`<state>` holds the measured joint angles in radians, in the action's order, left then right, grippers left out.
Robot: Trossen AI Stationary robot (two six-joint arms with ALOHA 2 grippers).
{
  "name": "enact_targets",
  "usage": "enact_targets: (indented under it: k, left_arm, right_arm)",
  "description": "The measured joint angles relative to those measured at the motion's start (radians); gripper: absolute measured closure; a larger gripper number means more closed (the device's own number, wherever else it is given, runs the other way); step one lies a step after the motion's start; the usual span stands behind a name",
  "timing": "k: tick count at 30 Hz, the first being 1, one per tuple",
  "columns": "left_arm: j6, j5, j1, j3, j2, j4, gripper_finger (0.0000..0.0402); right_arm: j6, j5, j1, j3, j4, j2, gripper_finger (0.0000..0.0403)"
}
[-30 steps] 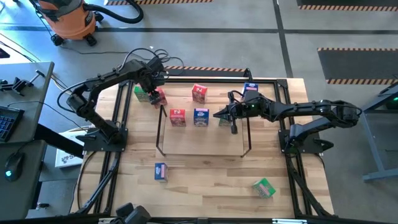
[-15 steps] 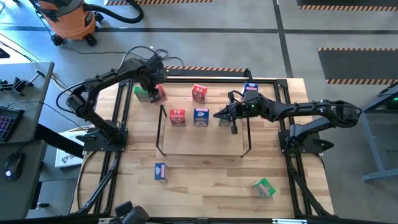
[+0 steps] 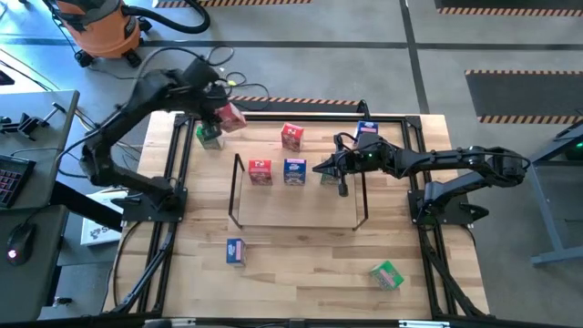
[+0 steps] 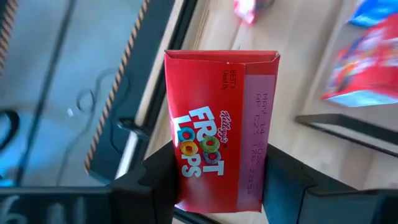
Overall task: Stack cereal on shelf
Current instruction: Put the left red cereal box on the shelf aligned with the other red cereal box
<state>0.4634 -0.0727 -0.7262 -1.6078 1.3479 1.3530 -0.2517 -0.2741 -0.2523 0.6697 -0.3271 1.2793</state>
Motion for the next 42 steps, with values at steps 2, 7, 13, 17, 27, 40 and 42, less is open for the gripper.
enact_targets:
  k: [2, 7, 13, 17, 27, 40, 42]
  left_arm:
    - [-0.025, 0.001, 0.046, -0.058, -0.025, 0.04, 0.0236]
    - [-0.115, 0.009, 0.204, -0.161, -0.053, 0.132, 0.0236]
    - [-0.227, 0.011, 0.453, -0.198, -0.044, 0.149, 0.0236]
    - [-0.306, 0.011, 0.59, -0.198, 0.01, 0.147, 0.0236]
    - [-0.379, 0.016, 0.704, -0.197, 0.204, 0.132, 0.0236]
    - [-0.389, 0.035, 0.701, -0.163, 0.363, 0.118, 0.0236]
    - [-0.386, 0.035, 0.703, -0.12, 0.363, 0.095, 0.0236]
  right_arm:
    - [0.01, 0.0, 0.0, 0.0, 0.0, 0.0, 0.0403]
    - [0.015, 0.0, 0.0, 0.0, 0.002, 0.0, 0.0403]
    - [0.009, 0.0, 0.0, 0.0, 0.001, 0.0, 0.0403]
    - [0.009, 0.0, 0.0, 0.0, 0.001, 0.0, 0.0403]
    - [0.01, 0.001, 0.0, 0.0, 0.001, 0.0, 0.0403]
    - [0.011, 0.001, 0.0, 0.0, 0.003, 0.0, 0.0403]
    - [0.01, 0.001, 0.0, 0.0, 0.004, 0.0, 0.0403]
